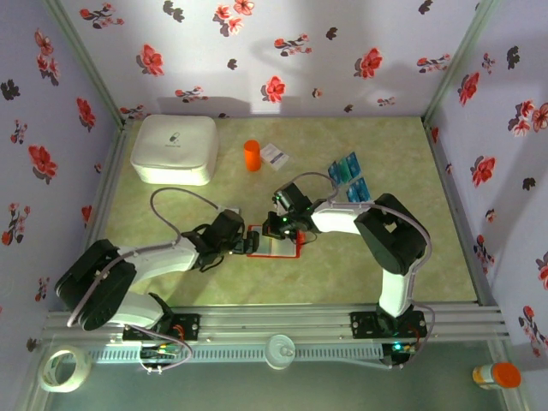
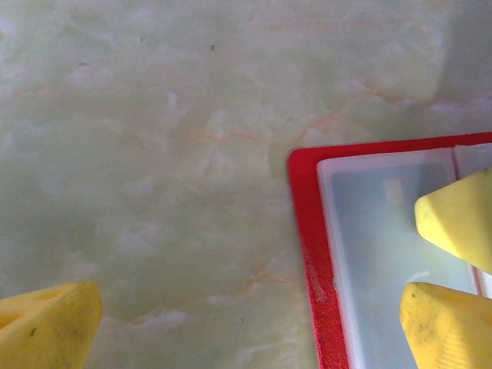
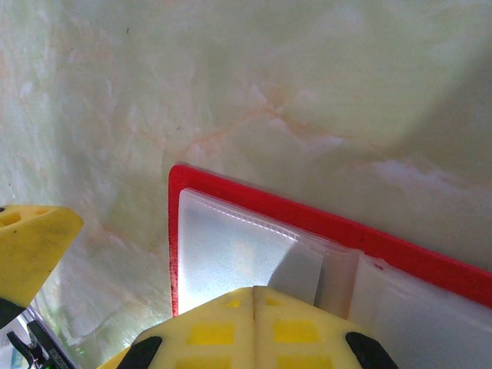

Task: Put the credit cards into the card holder
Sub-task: Flip over the card slot on the card holder, then pick up the credit card from the storage box.

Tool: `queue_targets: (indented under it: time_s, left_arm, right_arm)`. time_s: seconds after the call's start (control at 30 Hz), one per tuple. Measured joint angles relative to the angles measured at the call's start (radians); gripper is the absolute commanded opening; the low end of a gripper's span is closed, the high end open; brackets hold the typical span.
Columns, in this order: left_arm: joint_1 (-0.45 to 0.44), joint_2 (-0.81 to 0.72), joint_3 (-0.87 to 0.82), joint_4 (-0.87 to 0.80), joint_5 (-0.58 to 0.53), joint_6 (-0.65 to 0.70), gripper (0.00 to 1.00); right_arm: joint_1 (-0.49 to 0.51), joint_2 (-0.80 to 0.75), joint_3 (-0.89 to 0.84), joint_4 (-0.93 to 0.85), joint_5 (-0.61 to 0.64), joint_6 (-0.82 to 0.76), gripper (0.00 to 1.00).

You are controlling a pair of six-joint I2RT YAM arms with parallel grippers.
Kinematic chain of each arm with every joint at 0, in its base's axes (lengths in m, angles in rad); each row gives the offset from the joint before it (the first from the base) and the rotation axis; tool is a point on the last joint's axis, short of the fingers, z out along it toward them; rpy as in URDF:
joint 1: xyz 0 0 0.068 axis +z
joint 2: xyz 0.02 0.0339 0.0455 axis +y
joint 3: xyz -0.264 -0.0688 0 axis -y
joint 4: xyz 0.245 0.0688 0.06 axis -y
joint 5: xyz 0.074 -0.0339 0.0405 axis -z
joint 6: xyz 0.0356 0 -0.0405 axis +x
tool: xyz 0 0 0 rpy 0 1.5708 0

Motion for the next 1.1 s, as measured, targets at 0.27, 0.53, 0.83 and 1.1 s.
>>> queue_targets:
  time_s: [0.27, 0.53, 0.83, 1.1]
  left_arm:
    - [0.0, 0.034, 0.005, -0.004, 0.001, 0.021, 1.0]
    - [-0.002, 0.044, 0.008, -0.008, -0.008, 0.027, 1.0]
    - [-0.008, 0.05, 0.011, -0.009, -0.018, 0.026, 1.0]
    - [-0.013, 0.057, 0.014, -0.013, -0.031, 0.026, 1.0]
  right_arm:
    - [0.0, 0.0, 0.001, 0.0, 0.0, 0.0, 0.06]
    - [0.0, -0.002, 0.006, -0.013, 0.0, -0.001, 0.1]
    - [-0.064, -0.165, 0.097, -0.227, 0.052, -0.12, 0.27]
    - [-0.27, -0.304, 0.226, -0.535, 0.271, -0.34, 0.34]
